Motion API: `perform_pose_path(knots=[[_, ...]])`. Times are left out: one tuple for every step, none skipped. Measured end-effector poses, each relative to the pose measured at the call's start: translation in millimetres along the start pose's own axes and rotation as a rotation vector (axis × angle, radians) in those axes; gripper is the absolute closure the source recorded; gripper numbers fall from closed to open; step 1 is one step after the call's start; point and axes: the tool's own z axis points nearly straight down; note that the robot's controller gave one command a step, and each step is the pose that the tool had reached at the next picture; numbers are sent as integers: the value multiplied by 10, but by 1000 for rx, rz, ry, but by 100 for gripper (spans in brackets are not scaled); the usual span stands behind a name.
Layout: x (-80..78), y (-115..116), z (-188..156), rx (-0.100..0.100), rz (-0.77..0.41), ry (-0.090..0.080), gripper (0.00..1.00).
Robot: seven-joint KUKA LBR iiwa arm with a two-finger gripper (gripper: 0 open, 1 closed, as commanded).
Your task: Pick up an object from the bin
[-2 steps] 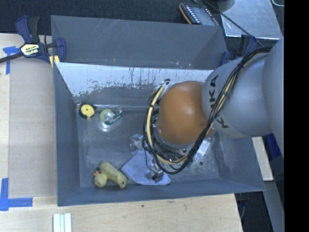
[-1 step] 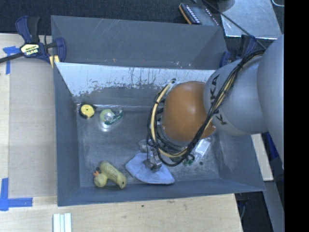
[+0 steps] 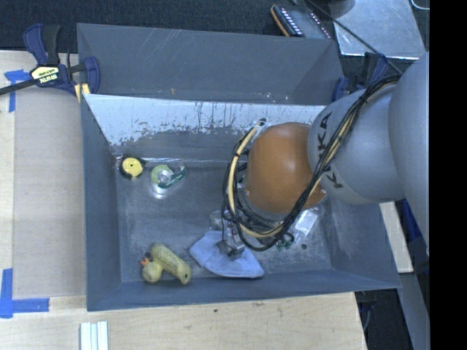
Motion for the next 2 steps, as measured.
perform_pose_path(knots=[[11, 3, -38, -1, 1, 1, 100], [33, 5, -232, -2, 0, 8, 100]])
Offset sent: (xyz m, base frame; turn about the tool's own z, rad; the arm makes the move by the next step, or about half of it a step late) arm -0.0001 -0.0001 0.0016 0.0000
